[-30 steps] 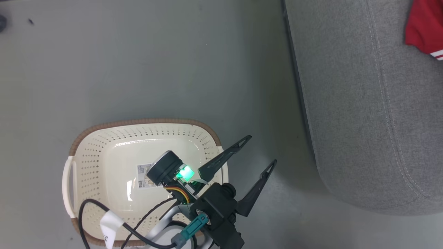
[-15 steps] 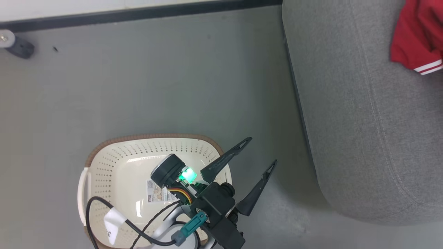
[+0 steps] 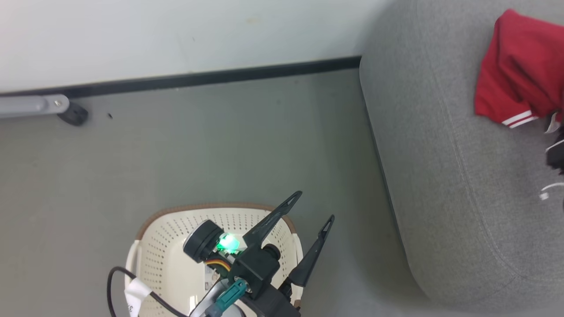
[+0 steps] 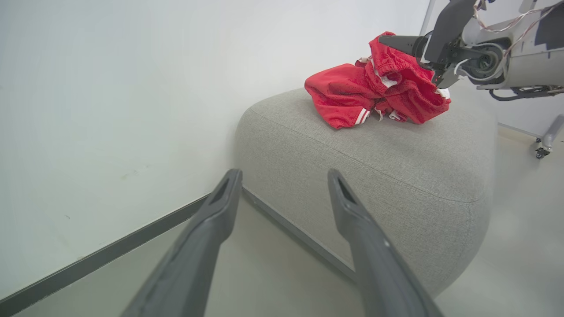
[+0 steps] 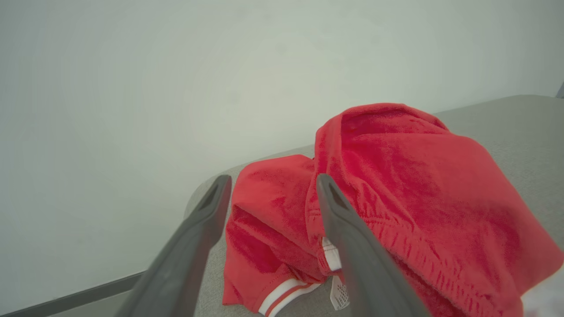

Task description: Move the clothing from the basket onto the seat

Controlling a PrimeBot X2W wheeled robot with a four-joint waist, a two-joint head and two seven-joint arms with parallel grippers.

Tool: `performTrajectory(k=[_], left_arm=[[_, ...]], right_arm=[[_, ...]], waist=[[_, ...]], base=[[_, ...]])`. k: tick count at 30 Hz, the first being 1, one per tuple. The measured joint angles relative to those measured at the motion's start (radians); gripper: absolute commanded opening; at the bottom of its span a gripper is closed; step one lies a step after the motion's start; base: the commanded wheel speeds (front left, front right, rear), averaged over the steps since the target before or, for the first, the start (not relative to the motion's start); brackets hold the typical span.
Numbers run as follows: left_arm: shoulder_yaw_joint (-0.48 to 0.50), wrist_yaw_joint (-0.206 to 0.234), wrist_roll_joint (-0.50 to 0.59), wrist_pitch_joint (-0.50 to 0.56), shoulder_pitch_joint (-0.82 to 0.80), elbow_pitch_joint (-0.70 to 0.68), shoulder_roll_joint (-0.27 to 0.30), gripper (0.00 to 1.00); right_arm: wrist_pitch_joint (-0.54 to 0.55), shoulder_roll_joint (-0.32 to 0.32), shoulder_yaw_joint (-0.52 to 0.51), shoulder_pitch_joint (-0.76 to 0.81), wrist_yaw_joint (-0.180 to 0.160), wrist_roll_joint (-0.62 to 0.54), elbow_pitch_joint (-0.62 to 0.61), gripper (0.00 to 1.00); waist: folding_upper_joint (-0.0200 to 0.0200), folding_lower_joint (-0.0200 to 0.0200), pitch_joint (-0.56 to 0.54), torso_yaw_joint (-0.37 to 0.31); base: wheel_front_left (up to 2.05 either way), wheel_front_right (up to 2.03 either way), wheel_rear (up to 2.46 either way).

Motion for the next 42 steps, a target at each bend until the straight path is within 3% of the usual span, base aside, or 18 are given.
performTrajectory(k=[8, 20, 42], left_arm=[[0.032, 0.027, -0.022, -0.009, 0.071, 0.017, -0.001, 1.0], [0.144, 0.11, -0.082, -0.019, 0.168, 0.014, 0.029, 1.0], [0.311, 0.163, -0.119, -0.027, 0.278, 0.018, 0.06, 1.0]], right_arm=[[0.0, 0.061, 0.03, 0.131, 0.005, -0.023, -0.096, 1.0], [0.0, 0.176, 0.104, 0.322, 0.011, -0.063, -0.277, 1.0], [0.0, 0.224, 0.197, 0.603, 0.014, -0.106, -0.494, 1.0]], waist=[[0.0, -0.0001, -0.104, 0.027], [0.0, -0.0001, -0.222, 0.077], [0.0001, 0.0001, -0.313, 0.102]], base=[[0.0, 0.0, 0.0], [0.0, 0.0, 0.0], [0.0, 0.0, 0.0]])
